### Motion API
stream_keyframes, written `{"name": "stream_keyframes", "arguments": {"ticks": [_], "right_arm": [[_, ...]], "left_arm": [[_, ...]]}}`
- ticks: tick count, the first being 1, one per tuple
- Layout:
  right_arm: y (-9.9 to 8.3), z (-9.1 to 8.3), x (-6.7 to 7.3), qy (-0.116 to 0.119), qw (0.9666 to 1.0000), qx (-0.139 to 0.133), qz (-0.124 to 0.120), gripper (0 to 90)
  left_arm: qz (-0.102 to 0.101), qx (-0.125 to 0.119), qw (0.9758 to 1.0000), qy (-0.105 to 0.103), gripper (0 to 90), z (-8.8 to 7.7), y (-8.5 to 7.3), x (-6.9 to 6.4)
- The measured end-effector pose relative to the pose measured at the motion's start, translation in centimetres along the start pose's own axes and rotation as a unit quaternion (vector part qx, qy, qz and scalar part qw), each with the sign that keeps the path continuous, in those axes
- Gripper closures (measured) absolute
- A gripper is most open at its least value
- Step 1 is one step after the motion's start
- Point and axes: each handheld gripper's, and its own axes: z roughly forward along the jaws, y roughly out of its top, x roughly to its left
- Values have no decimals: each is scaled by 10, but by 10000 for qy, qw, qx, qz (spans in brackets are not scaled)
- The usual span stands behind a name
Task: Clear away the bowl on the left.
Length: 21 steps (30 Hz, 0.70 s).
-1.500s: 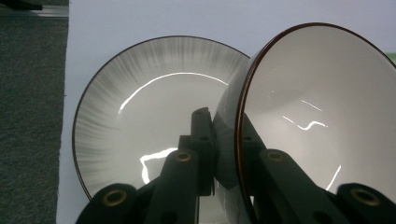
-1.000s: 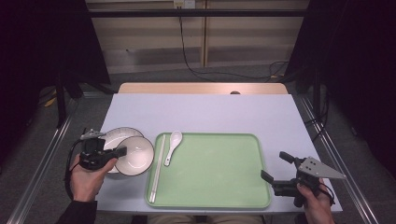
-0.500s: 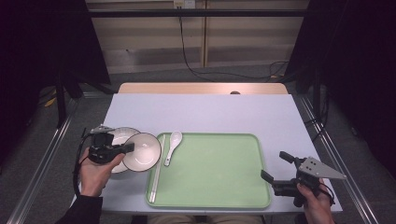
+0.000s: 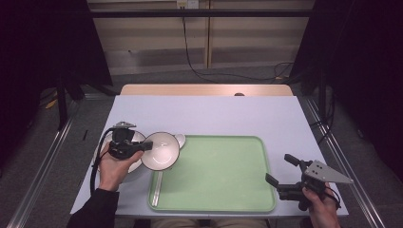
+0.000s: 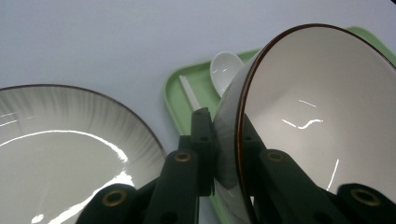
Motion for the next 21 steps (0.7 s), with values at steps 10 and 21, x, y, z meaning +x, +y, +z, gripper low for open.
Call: {"name": "stream_keyframes", "arguments": {"ticks": [10, 21], "right_arm": [[0, -1, 0, 30, 10000, -56, -38, 25], [0, -1, 0, 67, 9999, -82, -39, 25]], "left_arm": [[139, 108, 9997, -157, 827, 18, 12, -11], [253, 166, 9989, -361, 827, 42, 29, -33]]}}
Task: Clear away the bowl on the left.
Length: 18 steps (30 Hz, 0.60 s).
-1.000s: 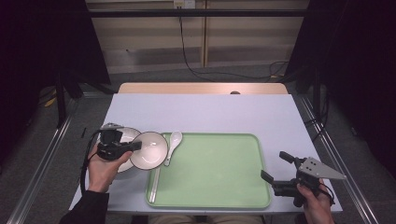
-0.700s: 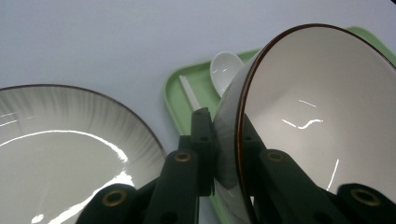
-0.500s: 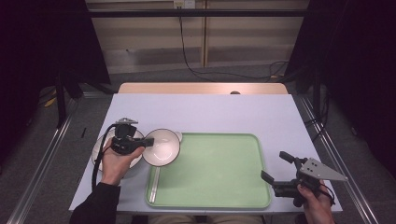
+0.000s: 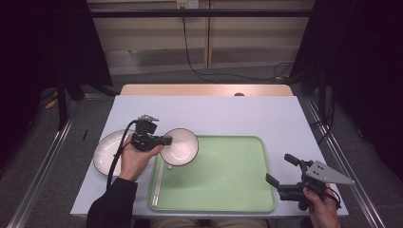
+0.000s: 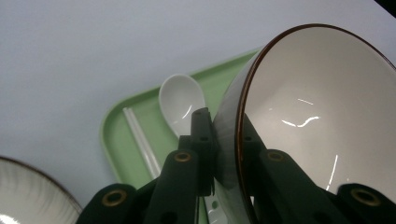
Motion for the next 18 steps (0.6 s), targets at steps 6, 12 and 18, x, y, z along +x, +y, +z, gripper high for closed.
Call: {"name": "stream_keyframes", "arguments": {"ticks": [6, 12, 18], "right_arm": [[0, 0, 0, -4, 10000, -36, 5, 25], [0, 0, 0, -4, 10000, -26, 25, 25], [0, -1, -1, 6, 10000, -41, 1, 26]], "left_arm": [[187, 155, 9997, -95, 826, 8, 9, -9], [132, 180, 9996, -166, 827, 24, 14, -20], [259, 329, 9985, -366, 827, 44, 15, -35]]}}
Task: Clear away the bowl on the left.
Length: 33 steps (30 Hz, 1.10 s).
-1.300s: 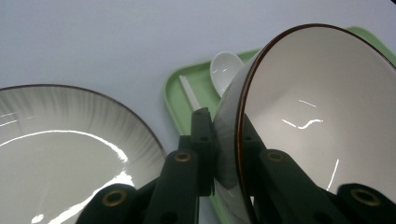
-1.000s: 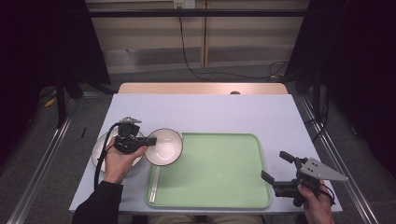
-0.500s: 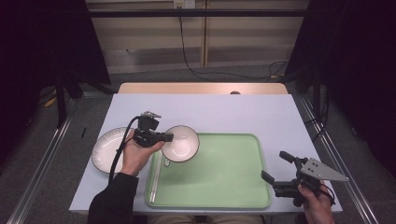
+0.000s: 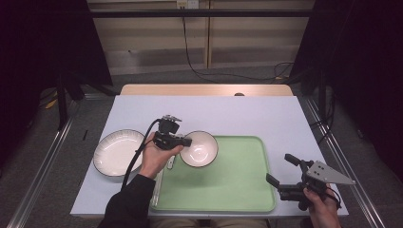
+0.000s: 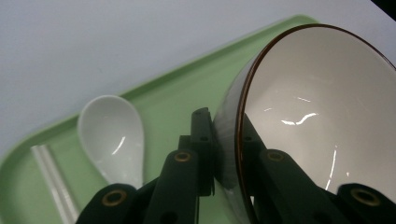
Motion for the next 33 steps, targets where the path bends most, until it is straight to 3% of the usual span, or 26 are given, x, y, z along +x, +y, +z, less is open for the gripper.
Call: {"name": "stream_keyframes", "arguments": {"ticks": [3, 20, 25, 33], "right_arm": [[0, 0, 0, 0, 10000, 15, -13, 25], [-1, 1, 0, 22, 10000, 9, 2, 26], [-1, 0, -1, 10, 10000, -3, 11, 26], [-1, 0, -1, 19, 10000, -5, 23, 27]], "left_arm": [[140, 90, 9999, -46, 827, 11, 8, -8], [305, 183, 9992, -194, 827, 41, 37, -34], [404, 285, 9984, -288, 827, 58, 47, -48], [355, 303, 9983, -352, 827, 76, 57, -56]]}}
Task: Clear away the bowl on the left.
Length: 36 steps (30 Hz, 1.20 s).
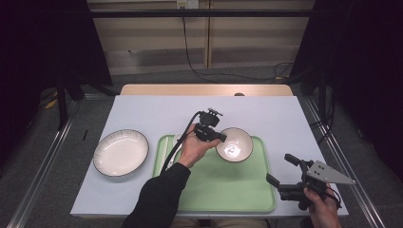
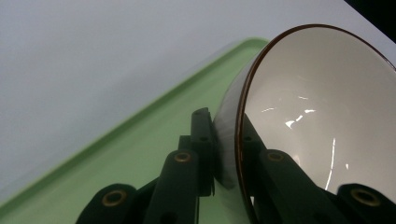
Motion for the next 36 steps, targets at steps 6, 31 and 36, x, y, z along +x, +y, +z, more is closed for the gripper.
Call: {"name": "stream_keyframes", "arguments": {"ticks": [6, 31, 36], "right_arm": [[0, 0, 0, -3, 10000, 3, -2, 27], [0, 2, 0, 57, 9999, 65, -55, 28], [-1, 1, 0, 49, 9999, 71, -54, 28]], "left_arm": [[-127, -6, 9999, 15, 827, 10, 4, 0], [-199, 114, 9995, 197, 826, 49, 2, -9], [-279, 83, 9994, 166, 823, 50, 1, -9]]}}
